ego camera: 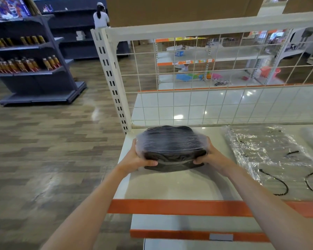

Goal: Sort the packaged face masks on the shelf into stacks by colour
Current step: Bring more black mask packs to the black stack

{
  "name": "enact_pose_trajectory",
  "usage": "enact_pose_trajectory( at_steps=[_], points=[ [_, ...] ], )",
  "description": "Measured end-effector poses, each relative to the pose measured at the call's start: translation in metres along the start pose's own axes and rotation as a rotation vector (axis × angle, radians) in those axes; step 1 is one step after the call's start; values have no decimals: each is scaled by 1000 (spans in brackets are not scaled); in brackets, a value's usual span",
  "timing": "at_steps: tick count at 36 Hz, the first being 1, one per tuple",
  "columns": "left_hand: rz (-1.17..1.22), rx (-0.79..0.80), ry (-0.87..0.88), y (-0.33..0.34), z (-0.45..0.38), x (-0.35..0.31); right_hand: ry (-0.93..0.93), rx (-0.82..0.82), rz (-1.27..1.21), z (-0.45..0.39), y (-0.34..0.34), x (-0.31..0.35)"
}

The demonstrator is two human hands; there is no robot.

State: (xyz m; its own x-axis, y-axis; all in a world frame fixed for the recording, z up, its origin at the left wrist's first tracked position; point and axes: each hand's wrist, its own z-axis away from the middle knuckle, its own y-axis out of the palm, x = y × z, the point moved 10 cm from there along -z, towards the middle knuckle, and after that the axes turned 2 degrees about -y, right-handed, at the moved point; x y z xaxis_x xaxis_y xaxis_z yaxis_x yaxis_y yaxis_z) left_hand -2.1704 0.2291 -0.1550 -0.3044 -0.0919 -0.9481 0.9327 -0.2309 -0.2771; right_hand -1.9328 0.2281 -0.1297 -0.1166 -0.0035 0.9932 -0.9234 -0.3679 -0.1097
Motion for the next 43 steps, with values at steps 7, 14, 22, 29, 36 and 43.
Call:
enact_pose_trajectory(
  at_steps=[7,14,22,29,36,43],
  points=[
    [11,-7,49,0,0,-8,-66,45,41,6,0,6],
    [9,51,6,12,3,3,-43,94,110,6,5,-2],
    [-60,-83,71,-1,0,-9,-49,72,95,10,0,8],
    [-65,-82,30,0,6,-18,8,25,86,4,-7,-5],
    [-107,-65,74,-3,11,-28,50,48,1,5,-2,-3],
    [-31,-14,-34,-2,12,-13,98,123,-35,6,5,-1]
  ],
)
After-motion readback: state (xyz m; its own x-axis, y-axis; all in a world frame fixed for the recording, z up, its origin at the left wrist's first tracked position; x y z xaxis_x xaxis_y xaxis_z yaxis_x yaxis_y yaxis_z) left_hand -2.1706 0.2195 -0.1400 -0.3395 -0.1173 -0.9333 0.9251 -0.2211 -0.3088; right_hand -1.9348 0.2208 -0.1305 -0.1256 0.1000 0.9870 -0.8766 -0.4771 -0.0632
